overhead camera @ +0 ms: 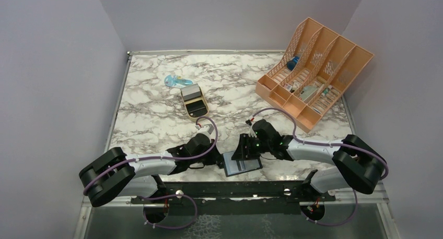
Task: Put the credit cards into the card holder
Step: Insert the credit card into the card holder.
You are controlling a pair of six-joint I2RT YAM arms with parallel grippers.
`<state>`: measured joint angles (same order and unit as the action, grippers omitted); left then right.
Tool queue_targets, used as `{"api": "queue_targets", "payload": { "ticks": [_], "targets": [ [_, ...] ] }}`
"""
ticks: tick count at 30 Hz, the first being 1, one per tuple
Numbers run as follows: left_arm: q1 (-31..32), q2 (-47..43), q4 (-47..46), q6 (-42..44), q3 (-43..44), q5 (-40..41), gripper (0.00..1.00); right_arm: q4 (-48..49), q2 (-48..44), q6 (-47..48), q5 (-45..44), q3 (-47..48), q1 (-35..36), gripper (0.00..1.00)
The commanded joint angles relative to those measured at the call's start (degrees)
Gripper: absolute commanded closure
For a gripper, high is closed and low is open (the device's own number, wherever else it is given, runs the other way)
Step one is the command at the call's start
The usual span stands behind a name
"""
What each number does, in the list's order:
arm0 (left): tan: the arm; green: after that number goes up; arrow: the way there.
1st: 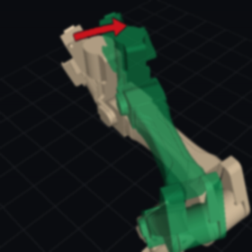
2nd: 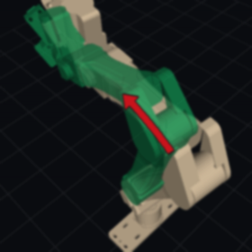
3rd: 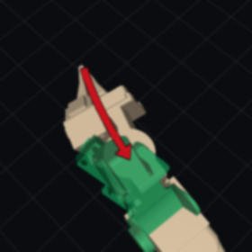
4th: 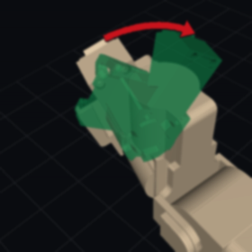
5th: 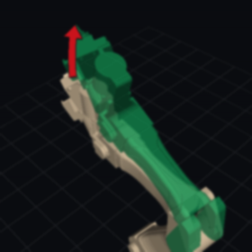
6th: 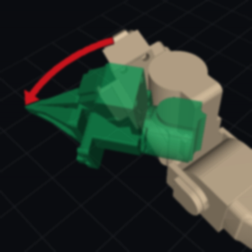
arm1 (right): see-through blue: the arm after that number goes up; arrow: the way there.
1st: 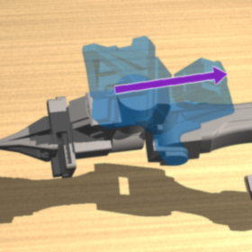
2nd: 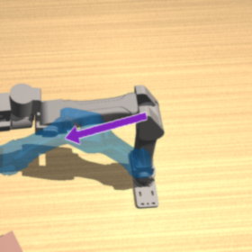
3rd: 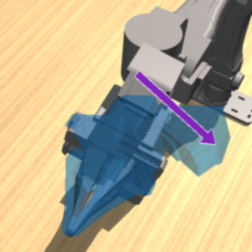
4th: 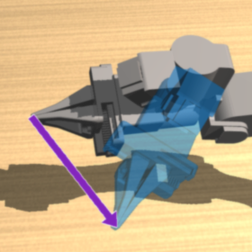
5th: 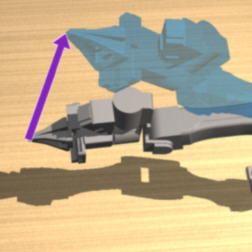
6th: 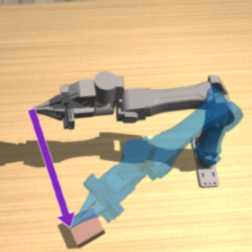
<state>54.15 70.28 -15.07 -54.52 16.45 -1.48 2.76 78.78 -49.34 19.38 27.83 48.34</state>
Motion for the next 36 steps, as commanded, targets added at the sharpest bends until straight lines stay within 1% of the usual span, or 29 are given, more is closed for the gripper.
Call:
{"api": "queue_targets", "payload": {
  "ticks": [1,6,13,24,30,34,36],
  "targets": [
    [0.5,0.5,0.8,0.5,-1.0,-0.9,0.87,0.9,0.4,-0.6,0.0,1.0,0.4,0.55],
    [0.6,0.1,0.8,0.3,-1.3,-0.7,0.87,-4.0,-1.4,-1.5,-2.8,2.4,0.5,0.54],
    [0.5,-0.3,0.8,0.1,-1.6,-0.5,0.87,-5.7,-3.4,-2.0,-6.1,2.5,1.0,0.53],
    [0.5,-0.3,0.8,0.1,-1.4,-0.6,0.87,-5.0,1.3,-1.2,-5.3,4.1,1.6,0.53],
    [0.5,-0.1,0.6,0.2,-1.2,-0.3,0.87,-1.2,1.0,-1.5,-2.8,3.2,1.9,0.59],
    [0.5,0.2,1.2,0.6,-0.4,-0.2,0.87,-3.4,1.7,-1.2,-3.2,3.9,1.9,0.6],
    [0.5,-0.4,2.9,1.1,0.4,0.5,0.87,-5.2,1.0,0.0,-3.3,4.5,1.9,0.57]
  ]
}}
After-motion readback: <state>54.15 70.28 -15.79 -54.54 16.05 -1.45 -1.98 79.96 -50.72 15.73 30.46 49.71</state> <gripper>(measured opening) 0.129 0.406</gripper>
